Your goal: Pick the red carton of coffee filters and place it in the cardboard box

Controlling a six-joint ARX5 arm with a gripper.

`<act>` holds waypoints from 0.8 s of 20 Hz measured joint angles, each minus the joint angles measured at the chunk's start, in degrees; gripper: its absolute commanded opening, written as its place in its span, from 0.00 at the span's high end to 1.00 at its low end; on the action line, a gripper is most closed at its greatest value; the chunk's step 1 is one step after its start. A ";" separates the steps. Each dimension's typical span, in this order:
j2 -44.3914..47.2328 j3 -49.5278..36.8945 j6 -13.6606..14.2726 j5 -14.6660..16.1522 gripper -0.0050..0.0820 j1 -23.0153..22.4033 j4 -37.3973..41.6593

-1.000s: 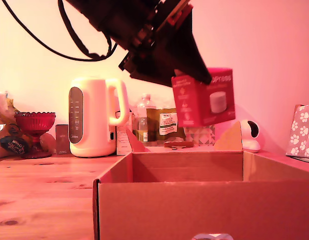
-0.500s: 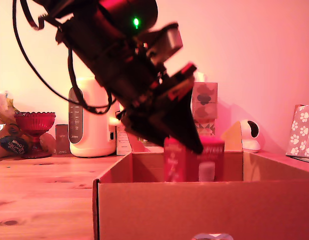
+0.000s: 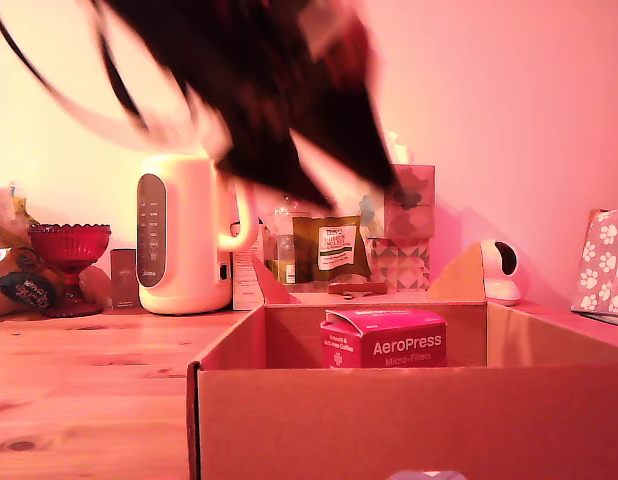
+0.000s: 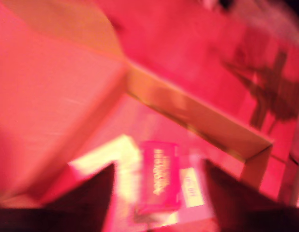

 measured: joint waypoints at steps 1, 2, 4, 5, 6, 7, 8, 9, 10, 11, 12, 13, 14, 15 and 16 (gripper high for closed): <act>-1.46 0.04 0.35 -1.20 0.97 0.92 -0.42; -1.97 0.09 0.39 -2.23 0.97 2.03 -0.48; -1.95 -0.42 0.48 -4.13 0.97 4.39 0.96; -2.32 -1.81 0.48 -4.31 0.97 5.40 3.39; -3.39 -4.26 0.46 -4.48 0.97 6.51 5.95; -5.05 -7.61 0.09 -4.61 0.97 7.63 8.72; -6.75 -10.78 -0.70 -4.63 0.97 8.55 10.93; -8.48 -13.86 -1.33 -4.63 0.97 9.66 13.11; -10.01 -16.31 -2.43 -4.92 0.97 10.95 15.21; -11.58 -18.25 -3.43 -5.62 0.97 12.24 16.76; -13.38 -20.20 -3.50 -6.21 0.97 13.55 18.34; -15.45 -21.94 -4.98 -6.84 0.97 14.97 19.12; -17.75 -23.71 -6.25 -7.80 0.97 16.15 20.06; -20.15 -25.49 -7.58 -9.01 0.97 17.25 20.74; -22.95 -27.17 -7.74 -9.88 0.97 18.08 20.74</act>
